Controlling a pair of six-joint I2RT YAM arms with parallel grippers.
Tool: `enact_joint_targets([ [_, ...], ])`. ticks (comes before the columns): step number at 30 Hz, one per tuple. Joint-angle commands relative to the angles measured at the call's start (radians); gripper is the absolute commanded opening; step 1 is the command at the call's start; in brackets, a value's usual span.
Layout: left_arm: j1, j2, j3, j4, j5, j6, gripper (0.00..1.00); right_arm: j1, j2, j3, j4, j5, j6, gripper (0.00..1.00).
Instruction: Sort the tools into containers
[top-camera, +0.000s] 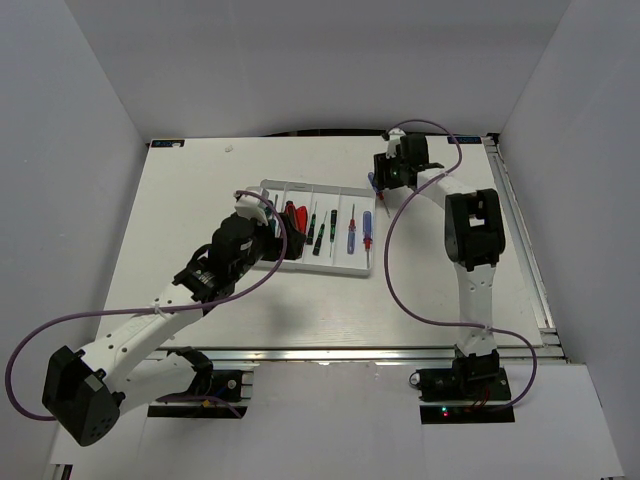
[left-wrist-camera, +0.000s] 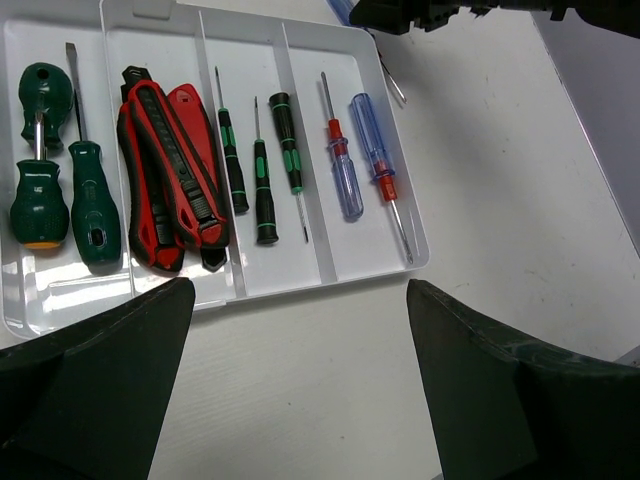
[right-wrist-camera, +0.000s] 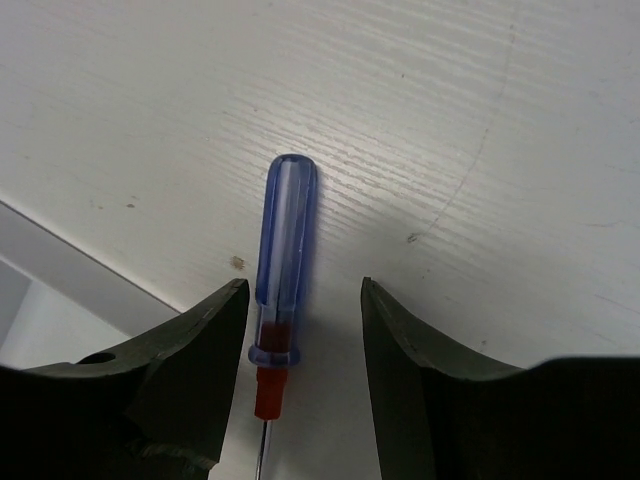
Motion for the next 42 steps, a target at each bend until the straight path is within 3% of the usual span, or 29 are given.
enact_joint_targets([
  [1,-0.002,-0.006,0.019,-0.006,0.003,-0.014,0.98,-0.003,0.013,0.049,-0.006,0.005,0.014,0.55],
  [16,-0.004,0.008,0.026,-0.01,0.002,-0.006,0.98,0.027,0.044,0.078,-0.084,0.077,0.031,0.54],
  [24,-0.002,-0.003,0.022,-0.015,0.0,-0.017,0.98,0.027,0.052,0.051,-0.101,0.097,0.086,0.46],
  [30,-0.002,0.001,0.029,-0.02,0.002,-0.019,0.98,0.026,0.049,0.027,-0.107,0.088,0.095,0.28],
  [35,-0.002,0.007,0.037,-0.018,0.005,-0.019,0.98,0.011,0.023,0.026,-0.109,0.083,0.095,0.04],
  [37,-0.002,0.011,0.039,-0.015,0.006,-0.02,0.98,-0.009,0.009,0.034,-0.106,0.076,0.095,0.0],
  [42,-0.004,0.027,0.043,0.003,0.017,-0.016,0.98,-0.063,-0.034,0.037,-0.107,0.016,0.075,0.0],
])
